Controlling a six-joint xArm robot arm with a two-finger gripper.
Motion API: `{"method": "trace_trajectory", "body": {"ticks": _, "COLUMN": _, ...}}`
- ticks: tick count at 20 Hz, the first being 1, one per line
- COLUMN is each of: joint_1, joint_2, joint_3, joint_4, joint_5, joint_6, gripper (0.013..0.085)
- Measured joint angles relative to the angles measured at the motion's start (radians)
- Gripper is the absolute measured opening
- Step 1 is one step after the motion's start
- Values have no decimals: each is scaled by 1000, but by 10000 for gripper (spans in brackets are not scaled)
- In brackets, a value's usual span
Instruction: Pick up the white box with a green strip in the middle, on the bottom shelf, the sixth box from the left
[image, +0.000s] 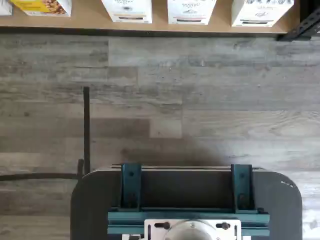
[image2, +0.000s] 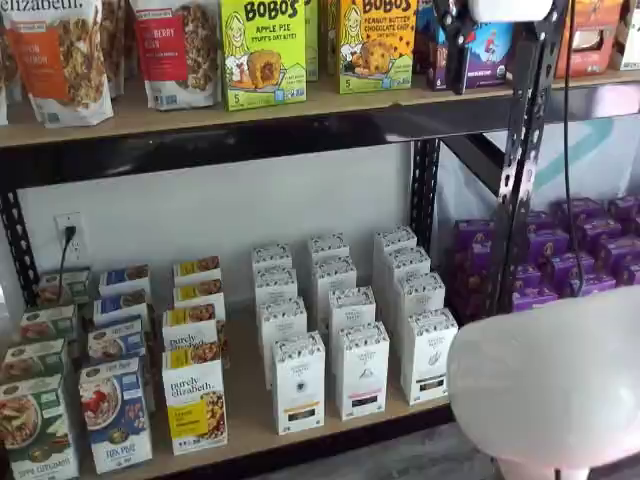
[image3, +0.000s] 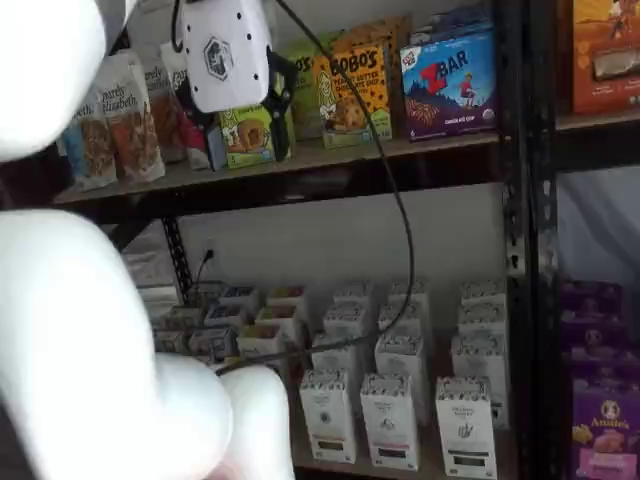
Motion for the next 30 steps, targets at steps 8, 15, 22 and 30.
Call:
{"method": "trace_trajectory", "body": {"ticks": 8, "joint_1": 45, "joint_2": -34, "joint_3": 56, "joint_4": 3, "joint_5": -61, "joint_6": 44, "gripper": 850}}
{"method": "trace_trajectory", "body": {"ticks": 15, "joint_1": 30, "joint_2": -67, "joint_3": 192, "joint_4": -19, "joint_5": -164, "joint_6": 23, "gripper": 850}}
{"method": "trace_trajectory", "body": {"ticks": 22, "joint_1": -2, "joint_2": -132, "joint_3": 435, "joint_4": -44, "joint_5": -405, "joint_6": -12, "gripper": 850}}
{"method": "trace_trajectory", "body": {"ticks": 30, "joint_1": -53, "joint_2": -128, "joint_3": 664, "joint_4": -82, "joint_5": -653, "joint_6": -50, "gripper": 850}}
